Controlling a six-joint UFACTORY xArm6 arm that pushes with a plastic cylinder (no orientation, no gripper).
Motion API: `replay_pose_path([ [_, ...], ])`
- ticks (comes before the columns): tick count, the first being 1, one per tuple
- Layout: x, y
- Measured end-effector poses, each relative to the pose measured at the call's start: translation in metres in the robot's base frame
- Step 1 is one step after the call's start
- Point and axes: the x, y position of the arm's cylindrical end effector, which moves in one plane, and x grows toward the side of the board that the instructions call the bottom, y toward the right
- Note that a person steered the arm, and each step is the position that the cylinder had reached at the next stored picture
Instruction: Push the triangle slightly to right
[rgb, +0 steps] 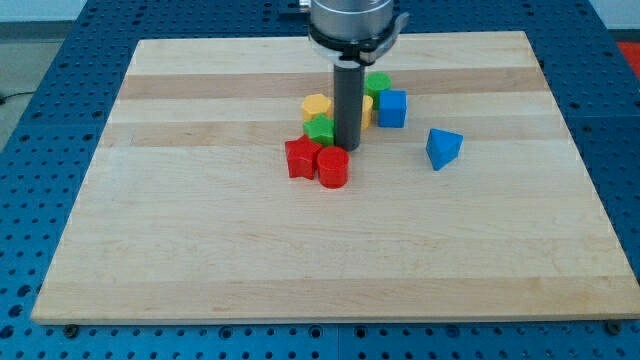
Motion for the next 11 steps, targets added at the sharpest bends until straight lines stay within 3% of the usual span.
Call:
replay_pose_path([
  [2,0.004,0.021],
  [3,0.006,0.077],
  [4,-0.006,0.097],
  [5,-0.026,0.152],
  [6,-0.084,0.168],
  [7,-0.135,0.094],
  [8,-0.156,0.047],
  [9,-0.115,0.031],
  [11,-0.101,-0.012],
])
